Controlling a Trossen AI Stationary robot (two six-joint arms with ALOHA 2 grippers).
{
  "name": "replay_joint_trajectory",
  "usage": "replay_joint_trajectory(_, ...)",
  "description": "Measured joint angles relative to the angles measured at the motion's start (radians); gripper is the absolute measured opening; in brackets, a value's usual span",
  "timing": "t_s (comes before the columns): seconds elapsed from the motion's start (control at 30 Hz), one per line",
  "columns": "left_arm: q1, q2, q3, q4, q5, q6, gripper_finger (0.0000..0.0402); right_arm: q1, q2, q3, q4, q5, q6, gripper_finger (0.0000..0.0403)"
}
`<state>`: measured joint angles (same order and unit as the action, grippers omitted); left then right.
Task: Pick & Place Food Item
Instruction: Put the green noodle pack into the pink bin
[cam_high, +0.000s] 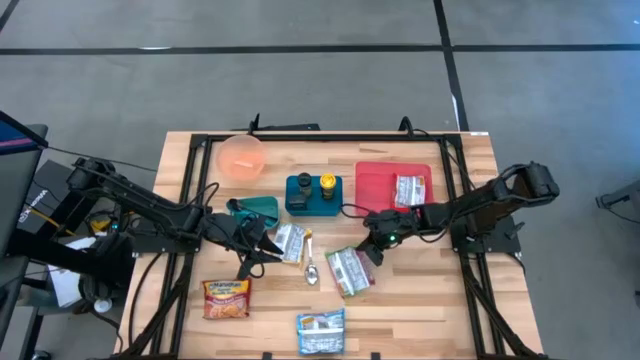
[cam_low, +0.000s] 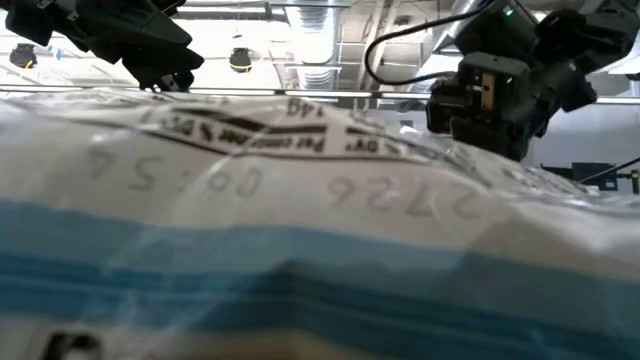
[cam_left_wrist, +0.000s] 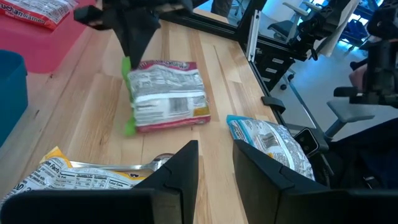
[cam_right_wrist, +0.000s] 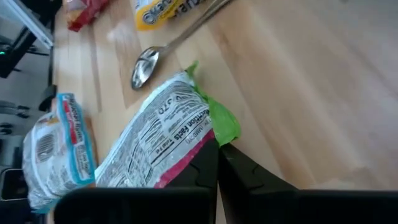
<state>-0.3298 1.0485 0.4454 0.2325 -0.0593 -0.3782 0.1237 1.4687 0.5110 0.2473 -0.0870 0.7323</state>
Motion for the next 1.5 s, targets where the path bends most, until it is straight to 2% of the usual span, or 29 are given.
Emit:
replay_joint_trajectory(0.57, 0.0, 0.0, 0.0, 0.0, 0.0, 0.0, 0.0095, 0.001, -0.341, 0.0, -0.23, 0.148, -0.077, 0.0)
replay_joint_trajectory(1.17, 0.0, 0.0, 0.0, 0.0, -0.009, 0.0, 0.0095, -0.004, -0.67, 0.0, -0.353, 0.253, -0.135, 0.0)
replay_joint_trajectory(1.5, 0.0, 0.0, 0.0, 0.0, -0.019, 0.0, 0.0095, -0.105, -0.838, 0.0, -0.452, 0.343, -0.171, 0.0)
